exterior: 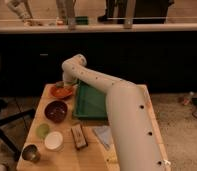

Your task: Place pepper in red bowl

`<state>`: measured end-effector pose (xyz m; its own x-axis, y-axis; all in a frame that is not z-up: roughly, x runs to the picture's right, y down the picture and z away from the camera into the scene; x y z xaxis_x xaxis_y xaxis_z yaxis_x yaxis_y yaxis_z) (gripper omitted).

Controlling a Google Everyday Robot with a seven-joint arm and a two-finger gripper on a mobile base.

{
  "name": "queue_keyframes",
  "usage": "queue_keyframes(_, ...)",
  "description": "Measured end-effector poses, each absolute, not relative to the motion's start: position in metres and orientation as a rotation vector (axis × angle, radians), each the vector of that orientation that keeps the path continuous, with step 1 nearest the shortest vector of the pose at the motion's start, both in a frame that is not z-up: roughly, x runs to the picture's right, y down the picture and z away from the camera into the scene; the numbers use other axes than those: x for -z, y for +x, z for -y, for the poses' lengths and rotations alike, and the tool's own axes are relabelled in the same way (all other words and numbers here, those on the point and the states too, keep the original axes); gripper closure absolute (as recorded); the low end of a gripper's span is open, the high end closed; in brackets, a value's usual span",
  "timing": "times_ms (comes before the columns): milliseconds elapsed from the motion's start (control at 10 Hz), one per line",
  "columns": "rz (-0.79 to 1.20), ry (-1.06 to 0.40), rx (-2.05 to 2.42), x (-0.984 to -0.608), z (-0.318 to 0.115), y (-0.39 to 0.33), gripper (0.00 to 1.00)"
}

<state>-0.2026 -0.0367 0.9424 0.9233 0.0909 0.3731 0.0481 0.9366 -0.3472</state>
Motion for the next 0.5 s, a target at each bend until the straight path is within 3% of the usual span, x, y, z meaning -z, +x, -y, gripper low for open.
queue_keyframes(300,0.395,-0.360,-0.023,-0.9425,0.0367,-0.2023,0.30)
queue_keyframes(500,0.395,-0.360,-0.023,-0.9425,0.0366,-0.2022,0.20)
